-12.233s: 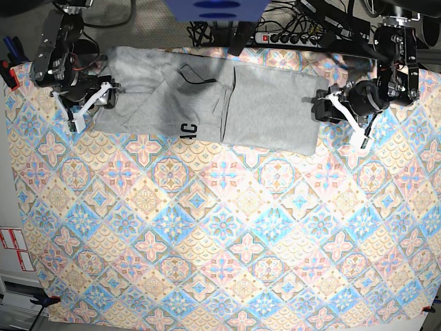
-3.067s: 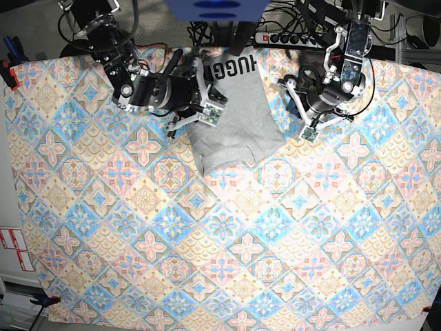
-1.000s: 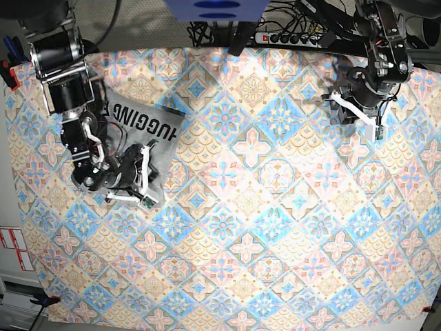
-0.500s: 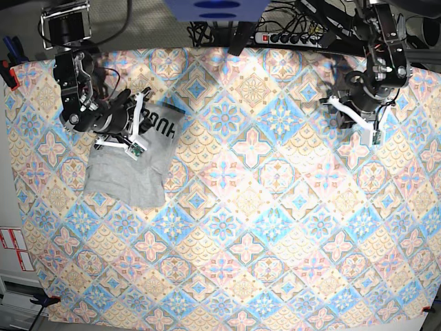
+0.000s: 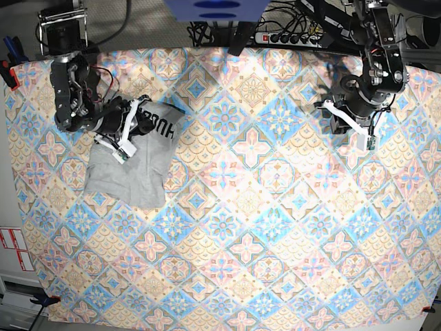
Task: Fold the T-shirt properly
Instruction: 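Drag the folded bundle with the right gripper toward the cloth's corner, then press the bundle flat and open the right gripper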
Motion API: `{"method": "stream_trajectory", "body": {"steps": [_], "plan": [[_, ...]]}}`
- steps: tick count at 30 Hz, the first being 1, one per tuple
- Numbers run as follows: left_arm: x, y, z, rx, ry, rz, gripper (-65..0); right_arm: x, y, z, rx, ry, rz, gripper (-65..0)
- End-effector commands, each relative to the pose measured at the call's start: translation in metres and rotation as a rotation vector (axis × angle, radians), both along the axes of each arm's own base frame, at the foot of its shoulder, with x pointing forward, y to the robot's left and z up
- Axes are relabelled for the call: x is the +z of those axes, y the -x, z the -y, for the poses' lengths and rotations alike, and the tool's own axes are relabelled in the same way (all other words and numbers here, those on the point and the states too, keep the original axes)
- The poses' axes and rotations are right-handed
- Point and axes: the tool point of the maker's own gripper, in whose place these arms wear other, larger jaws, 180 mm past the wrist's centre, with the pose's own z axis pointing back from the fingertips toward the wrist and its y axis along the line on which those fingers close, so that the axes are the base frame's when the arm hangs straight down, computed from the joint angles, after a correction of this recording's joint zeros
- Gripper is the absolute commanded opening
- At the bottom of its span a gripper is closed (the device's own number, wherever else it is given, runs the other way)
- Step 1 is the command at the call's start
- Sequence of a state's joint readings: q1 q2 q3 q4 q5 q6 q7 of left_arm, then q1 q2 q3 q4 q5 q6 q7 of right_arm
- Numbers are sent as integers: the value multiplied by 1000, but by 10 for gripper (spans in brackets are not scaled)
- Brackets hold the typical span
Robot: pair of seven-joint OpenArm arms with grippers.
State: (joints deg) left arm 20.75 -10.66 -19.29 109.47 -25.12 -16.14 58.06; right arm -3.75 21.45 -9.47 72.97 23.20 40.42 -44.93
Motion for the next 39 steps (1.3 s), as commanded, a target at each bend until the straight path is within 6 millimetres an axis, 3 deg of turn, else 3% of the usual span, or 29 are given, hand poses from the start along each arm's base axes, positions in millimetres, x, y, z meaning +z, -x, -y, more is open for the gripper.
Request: {"method": "stream_trajectory", "body": {"steps": [1, 7, 20, 26, 30, 35, 39], "plan": [[9, -6, -2, -4, -6, 37, -650, -24, 26, 49, 38, 249, -122, -605], [9, -6, -2, -4, -6, 37, -650, -14, 12, 92, 52, 381, -88, -605], [9, -6, -2, -4, -6, 37, -650, 10, -28, 129, 75, 538, -1, -605], [9, -6, -2, -4, -6, 37, -650, 32, -44, 113, 109, 542, 92, -605], [9, -6, -2, -4, -6, 37, -650, 39, -29, 91, 162, 524, 134, -605], [9, -7, -2, -4, -6, 38, -650, 45, -30, 51, 174, 451, 190, -605], [9, -7, -2, -4, -6, 38, -650, 38, -23, 39, 177, 423, 173, -605]]}}
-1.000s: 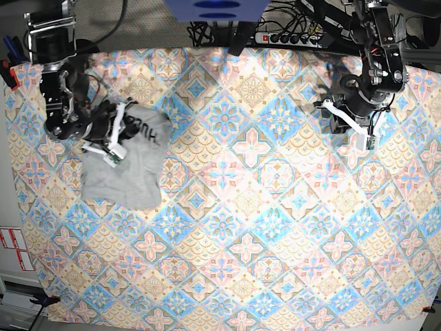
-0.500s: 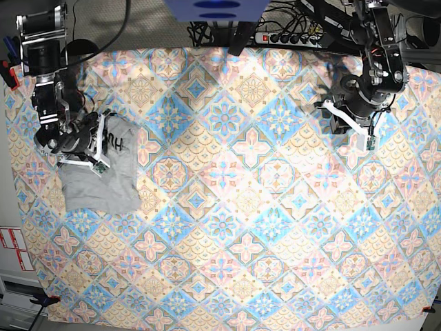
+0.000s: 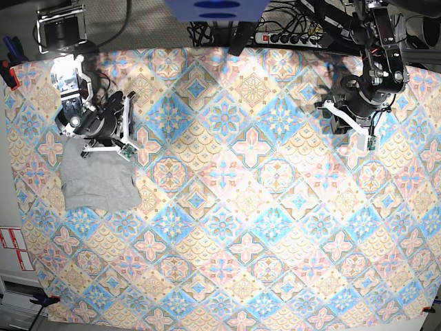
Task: Fold the T-shirt properly
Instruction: 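Press the bundle flat and open the right gripper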
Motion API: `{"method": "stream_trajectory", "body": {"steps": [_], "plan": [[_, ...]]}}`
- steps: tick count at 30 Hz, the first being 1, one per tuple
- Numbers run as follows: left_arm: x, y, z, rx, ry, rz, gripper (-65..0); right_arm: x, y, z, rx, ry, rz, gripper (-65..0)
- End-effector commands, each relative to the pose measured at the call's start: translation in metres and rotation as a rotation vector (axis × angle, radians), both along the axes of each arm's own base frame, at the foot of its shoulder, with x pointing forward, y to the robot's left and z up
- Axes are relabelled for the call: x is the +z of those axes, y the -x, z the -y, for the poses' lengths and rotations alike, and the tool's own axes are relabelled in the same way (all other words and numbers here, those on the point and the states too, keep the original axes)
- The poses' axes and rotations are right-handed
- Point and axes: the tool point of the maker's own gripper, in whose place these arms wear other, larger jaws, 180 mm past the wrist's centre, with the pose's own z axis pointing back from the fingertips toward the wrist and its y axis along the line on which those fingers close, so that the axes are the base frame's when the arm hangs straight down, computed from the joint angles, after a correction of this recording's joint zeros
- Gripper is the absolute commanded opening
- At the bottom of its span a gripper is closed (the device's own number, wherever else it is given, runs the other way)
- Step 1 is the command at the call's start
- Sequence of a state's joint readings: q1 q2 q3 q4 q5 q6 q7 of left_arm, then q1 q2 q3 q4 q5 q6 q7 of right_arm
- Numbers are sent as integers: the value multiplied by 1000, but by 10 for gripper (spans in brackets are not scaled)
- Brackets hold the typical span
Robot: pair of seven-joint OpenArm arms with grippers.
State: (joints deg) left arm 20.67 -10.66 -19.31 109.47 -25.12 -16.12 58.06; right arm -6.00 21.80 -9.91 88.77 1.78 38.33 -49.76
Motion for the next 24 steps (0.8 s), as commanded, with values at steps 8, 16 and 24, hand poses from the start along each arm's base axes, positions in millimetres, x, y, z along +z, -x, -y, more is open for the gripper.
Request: {"method": "stream_trajectory", "body": {"steps": [8, 16, 24], "plan": [[8, -11, -2, 0, 0, 40, -650, 1, 7, 1, -4, 0, 0, -605], [10, -11, -4, 5, 5, 46, -650, 38, 14, 24, -116, -44, 106, -605], [25, 17, -10, -60, -82, 32, -650, 69, 61, 61, -367, -251, 133, -605]]}}
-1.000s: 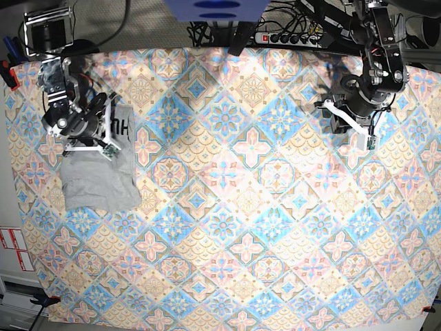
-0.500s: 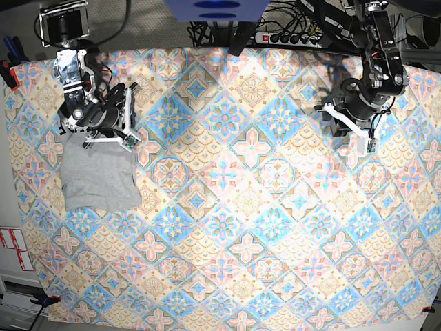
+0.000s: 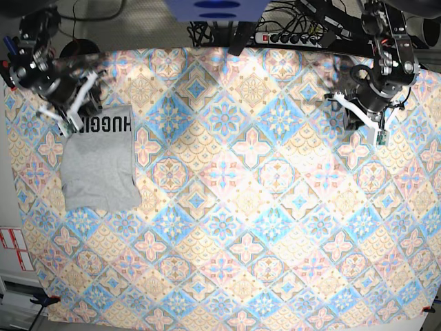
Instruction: Fold the T-shirt properly
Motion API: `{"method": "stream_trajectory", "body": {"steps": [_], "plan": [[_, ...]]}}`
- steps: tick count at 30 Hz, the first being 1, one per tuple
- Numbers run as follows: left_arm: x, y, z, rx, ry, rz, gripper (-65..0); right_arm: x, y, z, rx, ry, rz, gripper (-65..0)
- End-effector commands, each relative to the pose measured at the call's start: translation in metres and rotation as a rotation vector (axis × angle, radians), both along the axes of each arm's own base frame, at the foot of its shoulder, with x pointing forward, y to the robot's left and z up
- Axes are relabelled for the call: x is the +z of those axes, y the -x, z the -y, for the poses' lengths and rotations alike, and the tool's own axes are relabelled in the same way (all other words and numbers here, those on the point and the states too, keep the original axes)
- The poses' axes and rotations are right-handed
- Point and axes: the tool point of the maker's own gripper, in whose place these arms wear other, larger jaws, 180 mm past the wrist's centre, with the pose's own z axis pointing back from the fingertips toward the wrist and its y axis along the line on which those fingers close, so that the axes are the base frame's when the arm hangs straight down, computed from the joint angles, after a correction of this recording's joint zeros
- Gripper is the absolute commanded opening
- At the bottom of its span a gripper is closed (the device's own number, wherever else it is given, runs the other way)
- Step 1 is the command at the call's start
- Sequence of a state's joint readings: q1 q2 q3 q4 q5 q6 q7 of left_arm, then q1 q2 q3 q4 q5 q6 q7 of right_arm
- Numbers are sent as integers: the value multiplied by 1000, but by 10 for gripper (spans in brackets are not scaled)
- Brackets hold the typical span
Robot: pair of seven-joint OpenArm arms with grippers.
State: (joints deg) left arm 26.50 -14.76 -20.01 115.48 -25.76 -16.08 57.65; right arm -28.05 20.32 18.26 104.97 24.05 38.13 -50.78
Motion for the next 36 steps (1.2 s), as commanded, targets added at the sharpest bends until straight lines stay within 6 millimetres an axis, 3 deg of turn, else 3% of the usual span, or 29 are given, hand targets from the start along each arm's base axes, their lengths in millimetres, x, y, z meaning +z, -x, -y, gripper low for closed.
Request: {"method": "stream_trajectory", "body": {"steps": [1, 5, 10, 12, 17, 21, 25, 29, 36], "plan": [[4, 3, 0, -4, 1, 10, -650, 11, -1, 8, -19, -12, 35, -605], [-4, 35, -25, 63, -36, -55, -650, 11, 34, 22, -161, -98, 12, -605], [-18, 89, -44, 100, -73, -183, -650, -6, 97, 28, -277, -116, -106, -605], [-24, 112, -44, 98, -76, -244, -650, -9, 120, 31, -302, -106, -156, -605], [-35, 164, -41, 87, -78, -378, -650, -25, 173, 15, -361, -147, -280, -606], [-39, 186, -42, 90, -79, -437, -650, -59, 222, 0, -369, -170, -454, -606], [-67, 209, -33, 92, -34, -529, -650, -89, 283, 2, -397, -134, -647, -606], [-105, 231, -18, 80, 18, -639, -650, -114, 289, 2, -438, -149, -692, -645], [-164, 249, -3, 38, 10, -637, -650, -153, 294, -7, -535, -215, -722, -648]]}}
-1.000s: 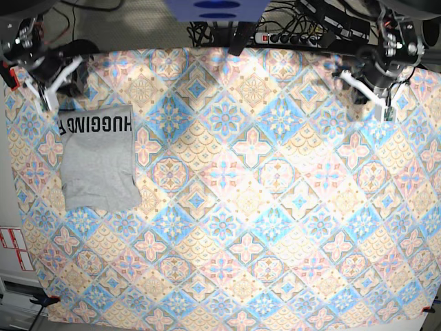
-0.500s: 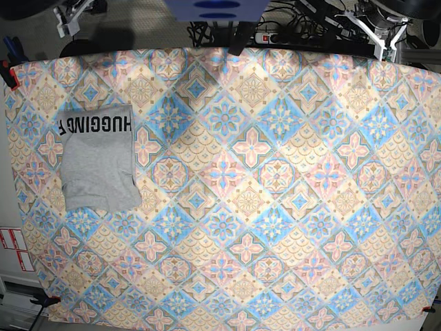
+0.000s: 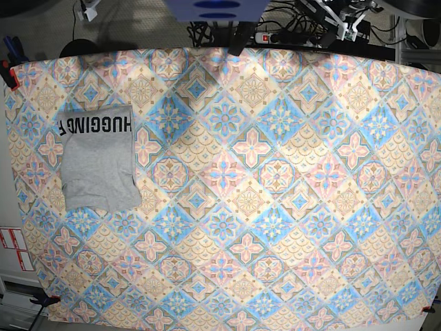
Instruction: Fold the T-shirt properly
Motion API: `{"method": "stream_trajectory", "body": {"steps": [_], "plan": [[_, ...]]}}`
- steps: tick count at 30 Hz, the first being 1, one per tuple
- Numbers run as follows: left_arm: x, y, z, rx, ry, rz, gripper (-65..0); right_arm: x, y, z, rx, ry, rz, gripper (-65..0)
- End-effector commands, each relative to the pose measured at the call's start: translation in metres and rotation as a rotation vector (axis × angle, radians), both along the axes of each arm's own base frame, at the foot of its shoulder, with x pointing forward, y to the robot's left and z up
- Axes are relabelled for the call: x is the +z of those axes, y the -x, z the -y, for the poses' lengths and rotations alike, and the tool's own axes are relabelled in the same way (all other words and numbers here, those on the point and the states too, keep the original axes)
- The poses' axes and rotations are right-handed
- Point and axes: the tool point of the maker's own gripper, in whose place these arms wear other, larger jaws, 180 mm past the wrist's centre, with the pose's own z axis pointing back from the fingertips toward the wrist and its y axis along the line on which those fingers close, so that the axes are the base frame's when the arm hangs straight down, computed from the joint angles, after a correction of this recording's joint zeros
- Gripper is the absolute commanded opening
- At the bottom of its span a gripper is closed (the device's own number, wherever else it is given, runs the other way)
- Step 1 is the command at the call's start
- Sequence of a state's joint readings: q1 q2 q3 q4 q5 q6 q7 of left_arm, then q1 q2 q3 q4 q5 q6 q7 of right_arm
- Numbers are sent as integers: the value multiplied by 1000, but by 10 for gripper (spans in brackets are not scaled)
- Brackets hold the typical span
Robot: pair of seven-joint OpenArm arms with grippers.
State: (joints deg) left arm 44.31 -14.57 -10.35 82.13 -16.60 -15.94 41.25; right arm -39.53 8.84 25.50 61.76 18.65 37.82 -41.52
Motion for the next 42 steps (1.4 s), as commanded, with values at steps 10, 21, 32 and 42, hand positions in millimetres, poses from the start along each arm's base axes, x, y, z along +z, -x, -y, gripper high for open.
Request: {"method": "stream_trajectory", "body": {"steps": [10, 21, 32, 42], "plan": [[-59, 24, 19, -71, 26, -35, -650, -40, 17, -63, 57, -127, 0, -650], [-107, 37, 29, -149, 42, -16, -650, -77, 5, -72, -74, -79, 6, -650], [-113, 4, 42, -273, 73, 67, -650, -89, -3, -119, -162, -29, 40, -650], [-116, -31, 53, -260, 82, 121, -650, -89, -4, -121, -162, -31, 43, -650]]}}
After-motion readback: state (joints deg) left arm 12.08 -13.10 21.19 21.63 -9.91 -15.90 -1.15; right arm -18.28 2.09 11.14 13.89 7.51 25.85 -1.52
